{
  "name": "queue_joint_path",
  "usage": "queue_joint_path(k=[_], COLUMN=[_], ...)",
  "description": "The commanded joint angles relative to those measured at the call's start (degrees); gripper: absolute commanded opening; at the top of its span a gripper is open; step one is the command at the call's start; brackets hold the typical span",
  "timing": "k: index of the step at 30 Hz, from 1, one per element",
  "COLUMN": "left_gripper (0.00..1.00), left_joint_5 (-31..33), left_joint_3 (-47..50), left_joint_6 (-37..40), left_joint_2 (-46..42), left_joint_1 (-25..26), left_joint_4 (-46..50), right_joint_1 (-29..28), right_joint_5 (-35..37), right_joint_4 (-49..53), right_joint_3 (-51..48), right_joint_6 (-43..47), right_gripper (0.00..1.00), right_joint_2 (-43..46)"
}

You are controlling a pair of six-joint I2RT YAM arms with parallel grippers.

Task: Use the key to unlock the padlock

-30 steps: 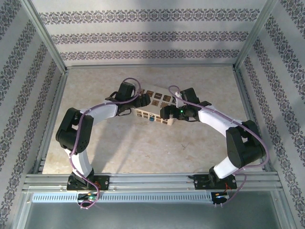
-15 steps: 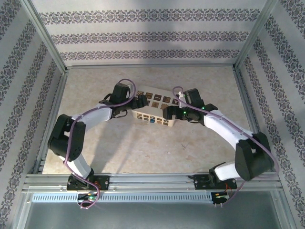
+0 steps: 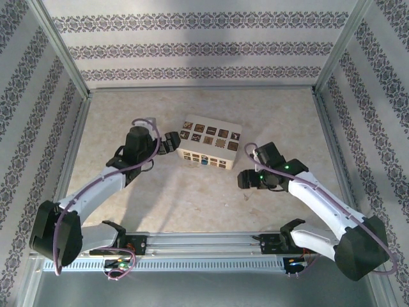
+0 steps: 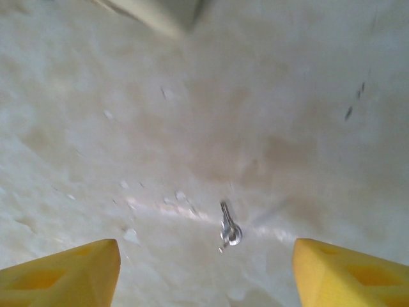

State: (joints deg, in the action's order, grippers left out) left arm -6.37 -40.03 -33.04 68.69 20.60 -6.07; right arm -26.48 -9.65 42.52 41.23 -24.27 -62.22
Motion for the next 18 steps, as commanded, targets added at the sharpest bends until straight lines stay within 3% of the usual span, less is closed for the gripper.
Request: queue_joint_path(k=[1, 10, 18], left_gripper=[0.99, 0.99, 0.99], left_joint_5=[5.7, 8.4, 9.7], left_joint_3=[3.1, 3.4, 3.5], left_joint_6=[-1.4, -0.1, 0.2], left_joint_2=[-2.8, -5.5, -5.8], left_joint_1=[-0.4, -0.3, -0.4], left_joint_4=[-5.7, -2.5, -2.1], right_joint_1=[-1.8, -4.0, -4.4], right_joint_5=[0.9, 1.9, 1.9], right_joint_4=[2.2, 1.6, -0.4], right_joint_3=[-1.7, -1.0, -0.8], right_joint_6=[-2.8, -3.7, -4.2], right_gripper=[0.67, 0.43, 0.3], right_joint_2=[-1.9, -11.7, -15.2])
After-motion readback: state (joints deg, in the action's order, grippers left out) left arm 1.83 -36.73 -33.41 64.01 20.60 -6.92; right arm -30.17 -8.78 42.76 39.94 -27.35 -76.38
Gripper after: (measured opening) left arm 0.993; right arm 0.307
